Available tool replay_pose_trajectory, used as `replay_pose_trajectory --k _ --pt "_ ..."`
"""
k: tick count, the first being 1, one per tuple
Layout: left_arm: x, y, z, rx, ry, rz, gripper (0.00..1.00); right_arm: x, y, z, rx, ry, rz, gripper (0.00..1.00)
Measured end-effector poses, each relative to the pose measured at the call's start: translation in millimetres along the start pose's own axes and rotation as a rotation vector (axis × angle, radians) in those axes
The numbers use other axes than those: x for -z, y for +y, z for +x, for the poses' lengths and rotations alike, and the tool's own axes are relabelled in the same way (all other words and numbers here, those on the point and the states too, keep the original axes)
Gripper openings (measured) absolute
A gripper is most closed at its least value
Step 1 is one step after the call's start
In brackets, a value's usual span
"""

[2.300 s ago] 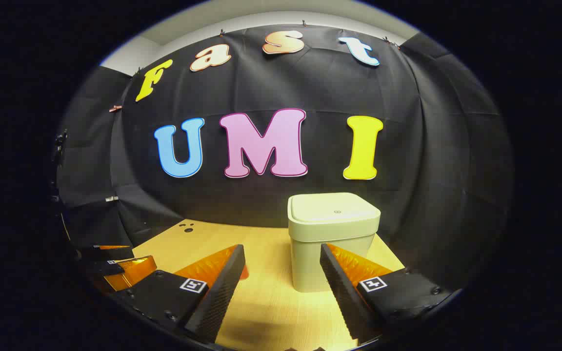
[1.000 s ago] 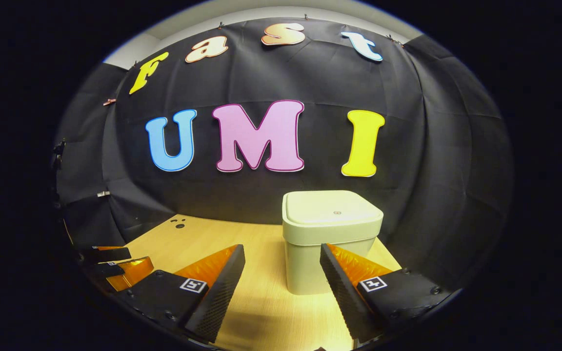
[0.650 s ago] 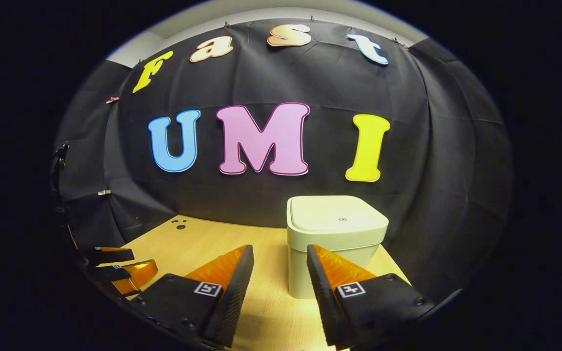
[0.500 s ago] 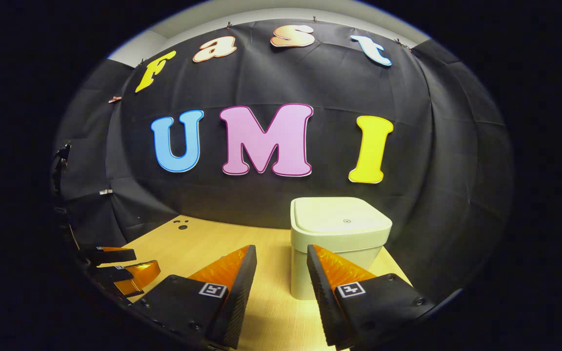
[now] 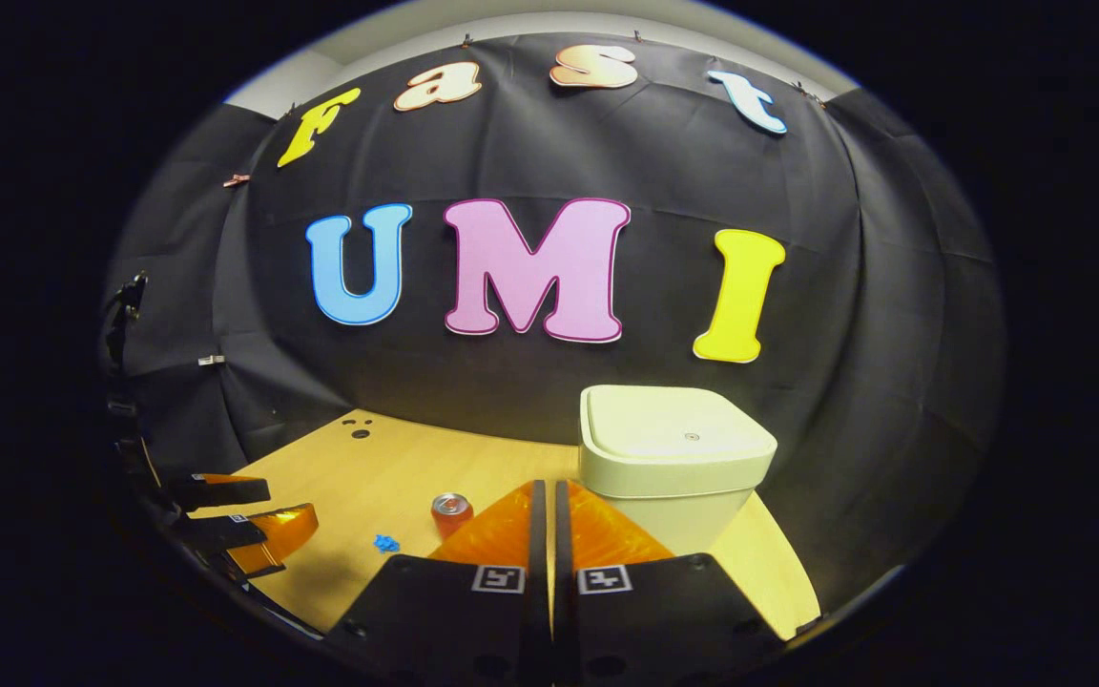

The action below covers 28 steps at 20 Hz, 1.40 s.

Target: Press the lid of the desktop garbage bin to open it, pick up the crumpled paper on the desktop and throw it into the bin, then pick up the pop can on the desktop and drop it into the bin, and finally close the garbage bin lid.

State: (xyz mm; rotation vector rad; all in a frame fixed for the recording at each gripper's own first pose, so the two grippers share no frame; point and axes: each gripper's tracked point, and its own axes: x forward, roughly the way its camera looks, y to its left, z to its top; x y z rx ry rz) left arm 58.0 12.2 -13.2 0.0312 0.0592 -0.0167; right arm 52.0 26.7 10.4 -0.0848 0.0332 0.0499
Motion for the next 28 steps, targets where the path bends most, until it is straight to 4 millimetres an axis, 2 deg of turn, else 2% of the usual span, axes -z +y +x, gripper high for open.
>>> replay_pose_trajectory --k 3,5,10,11,12,16,17,21,23,28 --pt "2.3 -2.3 2.9 0.007 0.007 0.007 0.96 -6.4 10.8 5.6 -0.077 0.000 -0.005 0.06" --pt "1.7 -4.1 5.7 0.012 0.010 0.004 0.96 -10.9 4.5 10.6 -0.085 0.007 -0.009 0.05" --pt "0.0 -8.5 9.5 0.027 0.004 0.002 0.96 -30.6 -26.1 24.8 -0.031 -0.007 -0.019 0.05" --pt "0.0 -8.4 10.7 0.027 0.007 0.005 0.96 -34.2 -33.2 29.4 -0.017 -0.010 -0.017 0.08" --pt "1.2 -9.1 11.2 0.028 0.010 0.006 0.96 -38.7 -40.7 34.5 -0.005 -0.013 -0.011 0.05" --pt "1.0 -6.8 13.4 0.020 0.014 0.011 0.96 -50.2 -72.1 57.8 0.042 -0.020 0.013 0.05" --pt "1.4 -5.6 13.8 0.017 0.016 0.014 0.96 -50.0 -80.6 64.2 0.056 -0.013 0.012 0.08" --pt "9.5 -1.3 15.2 0.001 0.038 0.015 0.96 -48.4 -115.1 84.4 0.120 -0.010 0.045 0.02" --pt "12.3 0.2 18.3 -0.006 0.053 0.015 0.96 -42.5 -130.4 96.2 0.155 -0.003 0.052 0.08" --pt "19.5 1.9 20.5 -0.025 0.086 0.032 0.96 -18.3 -148.8 115.3 0.185 0.059 0.042 0.05"
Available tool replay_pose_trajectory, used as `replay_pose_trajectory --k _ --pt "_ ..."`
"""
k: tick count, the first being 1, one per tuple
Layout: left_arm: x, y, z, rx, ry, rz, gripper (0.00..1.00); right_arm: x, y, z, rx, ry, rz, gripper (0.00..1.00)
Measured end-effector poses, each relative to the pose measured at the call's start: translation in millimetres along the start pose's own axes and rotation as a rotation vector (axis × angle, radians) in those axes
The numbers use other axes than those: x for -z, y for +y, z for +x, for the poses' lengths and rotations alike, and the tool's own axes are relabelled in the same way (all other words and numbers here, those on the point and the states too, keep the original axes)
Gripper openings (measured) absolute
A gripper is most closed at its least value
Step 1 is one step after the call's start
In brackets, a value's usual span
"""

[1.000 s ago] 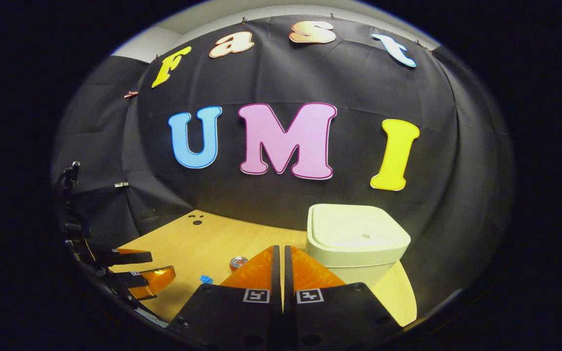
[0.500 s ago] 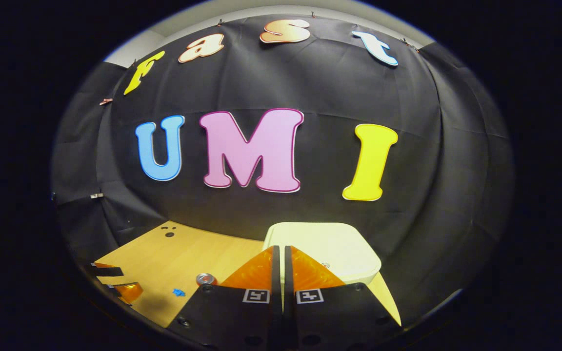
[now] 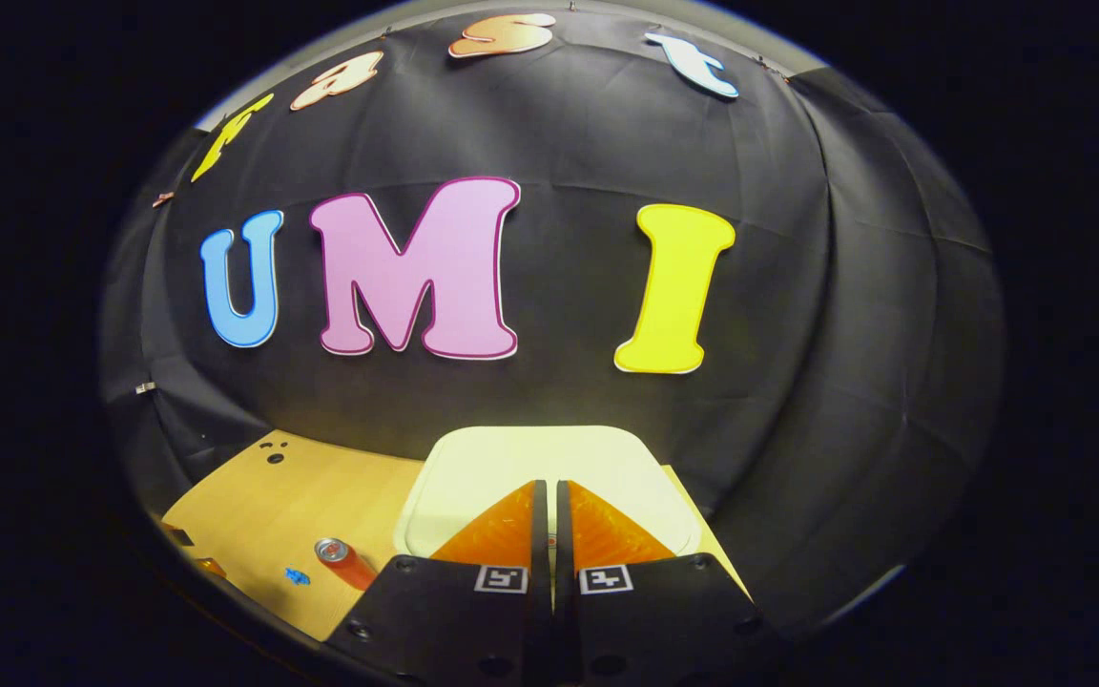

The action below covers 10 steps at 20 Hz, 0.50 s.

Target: Press the lid of the desktop garbage bin to open it, pick up the crumpled paper on the desktop and throw it into the bin, then pick up the pop can on the desktop and drop it into the bin, and finally close the garbage bin lid.

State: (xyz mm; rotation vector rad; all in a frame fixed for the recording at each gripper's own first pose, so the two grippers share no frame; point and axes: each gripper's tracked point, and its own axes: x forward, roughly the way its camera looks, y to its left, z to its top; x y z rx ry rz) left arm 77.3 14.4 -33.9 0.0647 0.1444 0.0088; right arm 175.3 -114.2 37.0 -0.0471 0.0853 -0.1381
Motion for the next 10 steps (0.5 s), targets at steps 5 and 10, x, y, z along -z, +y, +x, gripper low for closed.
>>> replay_pose_trajectory --k 5,10 --pt "3.0 4.5 -0.2 -0.016 0.010 -0.016 0.96 21.1 2.9 6.0 -0.010 0.050 -0.013 0.05" --pt "5.7 6.5 0.1 -0.028 0.022 -0.027 0.96 25.2 3.5 6.9 -0.018 0.054 -0.028 0.05"
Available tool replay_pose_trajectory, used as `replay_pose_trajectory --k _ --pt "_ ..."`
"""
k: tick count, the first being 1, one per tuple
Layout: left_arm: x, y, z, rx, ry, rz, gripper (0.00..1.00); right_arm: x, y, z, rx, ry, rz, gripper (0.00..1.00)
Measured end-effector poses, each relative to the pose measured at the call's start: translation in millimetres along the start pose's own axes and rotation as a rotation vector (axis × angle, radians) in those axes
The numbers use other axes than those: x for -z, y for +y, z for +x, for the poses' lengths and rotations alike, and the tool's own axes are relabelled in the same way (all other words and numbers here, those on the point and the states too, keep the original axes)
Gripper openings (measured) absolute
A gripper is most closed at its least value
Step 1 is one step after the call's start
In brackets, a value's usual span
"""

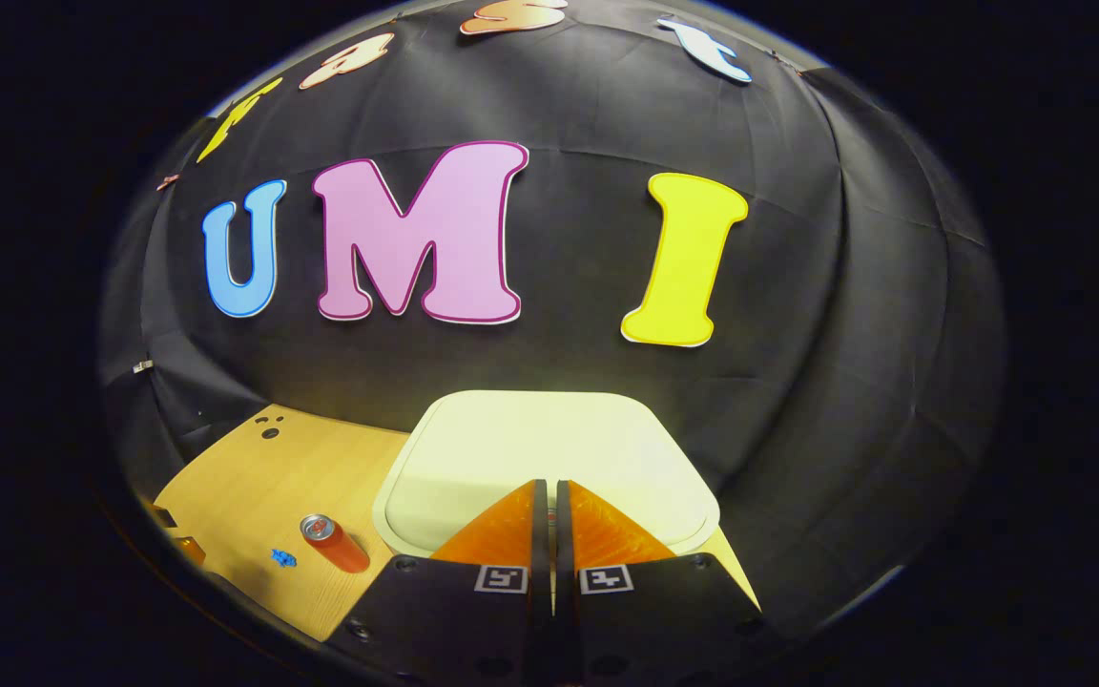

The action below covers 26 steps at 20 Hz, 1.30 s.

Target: Press the lid of the desktop garbage bin to open it, pick up the crumpled paper on the desktop and throw it into the bin, then pick up the pop can on the desktop and drop it into the bin, and finally close the garbage bin lid.

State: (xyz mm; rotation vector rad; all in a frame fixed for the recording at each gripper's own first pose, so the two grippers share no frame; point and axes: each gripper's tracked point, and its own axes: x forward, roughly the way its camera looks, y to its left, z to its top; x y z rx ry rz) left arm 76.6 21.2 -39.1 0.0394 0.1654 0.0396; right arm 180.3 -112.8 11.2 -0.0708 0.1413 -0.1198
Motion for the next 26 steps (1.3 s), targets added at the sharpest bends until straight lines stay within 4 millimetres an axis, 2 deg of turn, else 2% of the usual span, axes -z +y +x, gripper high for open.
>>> replay_pose_trajectory --k 7,12,14,16,18,20,22,26 --pt "7.3 -6.1 0.0 0.009 0.021 0.018 0.96 6.4 -1.4 1.3 -0.041 0.008 0.119 0.05" --pt "9.7 -11.9 -1.6 0.020 0.029 0.026 0.96 4.6 0.9 1.1 -0.003 -0.057 -0.069 0.05" --pt "4.8 -14.2 -1.4 0.020 0.019 0.027 0.96 -6.9 1.3 -2.5 0.010 -0.088 -0.081 0.06" --pt "-2.6 -17.0 -3.8 0.026 -0.004 0.020 0.96 -11.5 2.8 -7.9 0.017 -0.102 -0.163 0.05" --pt "-4.9 -19.3 -4.8 0.035 -0.008 0.014 0.96 -33.3 8.3 -21.4 0.011 -0.173 -0.198 0.05" --pt "-3.8 -18.5 -4.0 0.036 -0.006 0.012 0.96 -64.6 6.2 -36.3 0.015 -0.244 -0.175 0.05" --pt "-6.2 -19.2 -4.1 0.037 -0.012 0.012 0.96 -82.5 3.7 -47.6 0.019 -0.279 -0.135 0.05" --pt "-14.4 -9.5 -4.1 0.015 -0.050 0.025 0.96 -95.0 -3.4 -67.0 0.028 -0.277 -0.030 0.05"
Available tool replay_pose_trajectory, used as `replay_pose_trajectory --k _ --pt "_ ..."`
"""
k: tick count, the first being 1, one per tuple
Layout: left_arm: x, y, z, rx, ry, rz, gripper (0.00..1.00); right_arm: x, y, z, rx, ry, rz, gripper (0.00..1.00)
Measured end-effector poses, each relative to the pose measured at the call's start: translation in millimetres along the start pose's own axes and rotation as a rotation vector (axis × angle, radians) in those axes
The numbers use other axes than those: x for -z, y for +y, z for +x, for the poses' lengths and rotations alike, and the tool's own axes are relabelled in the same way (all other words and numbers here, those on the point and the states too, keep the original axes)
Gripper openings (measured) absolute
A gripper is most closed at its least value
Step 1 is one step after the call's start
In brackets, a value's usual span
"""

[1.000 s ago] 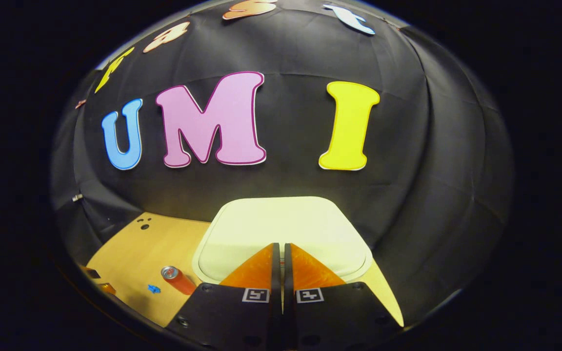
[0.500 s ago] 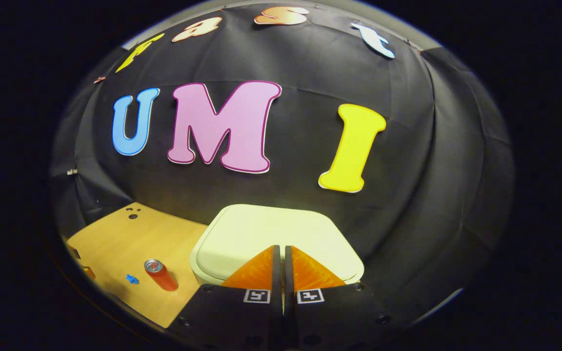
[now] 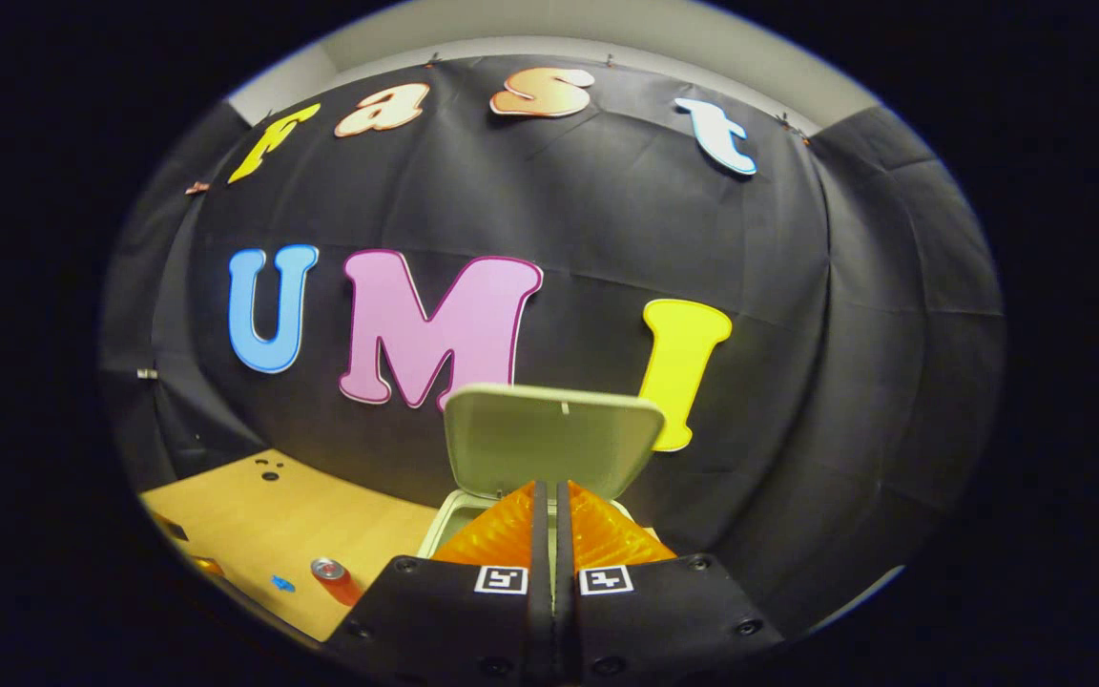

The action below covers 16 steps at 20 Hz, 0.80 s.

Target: Press the lid of the desktop garbage bin to open it, pick up the crumpled paper on the desktop and throw it into the bin, then pick up the pop can on the desktop and drop it into the bin, and finally close the garbage bin lid.

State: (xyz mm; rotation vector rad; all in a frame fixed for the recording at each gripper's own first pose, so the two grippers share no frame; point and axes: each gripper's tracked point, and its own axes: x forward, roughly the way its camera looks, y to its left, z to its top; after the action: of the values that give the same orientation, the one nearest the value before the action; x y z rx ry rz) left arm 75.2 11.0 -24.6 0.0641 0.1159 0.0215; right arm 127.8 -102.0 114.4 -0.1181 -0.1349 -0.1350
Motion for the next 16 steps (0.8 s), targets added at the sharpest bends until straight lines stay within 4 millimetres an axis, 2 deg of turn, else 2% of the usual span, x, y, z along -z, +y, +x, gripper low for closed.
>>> replay_pose_trajectory --k 6,10,16 --pt "2.6 33.2 -1.4 -0.060 -0.019 0.005 0.96 -3.6 -7.6 -34.1 0.004 0.040 0.094 0.05" --pt "12.5 51.0 -2.0 -0.090 -0.011 -0.007 0.96 11.1 -10.3 -53.0 0.002 0.085 0.092 0.05" --pt "20.4 58.5 4.2 -0.107 -0.012 0.010 0.96 34.4 -7.0 -74.8 -0.020 0.149 0.092 0.09"
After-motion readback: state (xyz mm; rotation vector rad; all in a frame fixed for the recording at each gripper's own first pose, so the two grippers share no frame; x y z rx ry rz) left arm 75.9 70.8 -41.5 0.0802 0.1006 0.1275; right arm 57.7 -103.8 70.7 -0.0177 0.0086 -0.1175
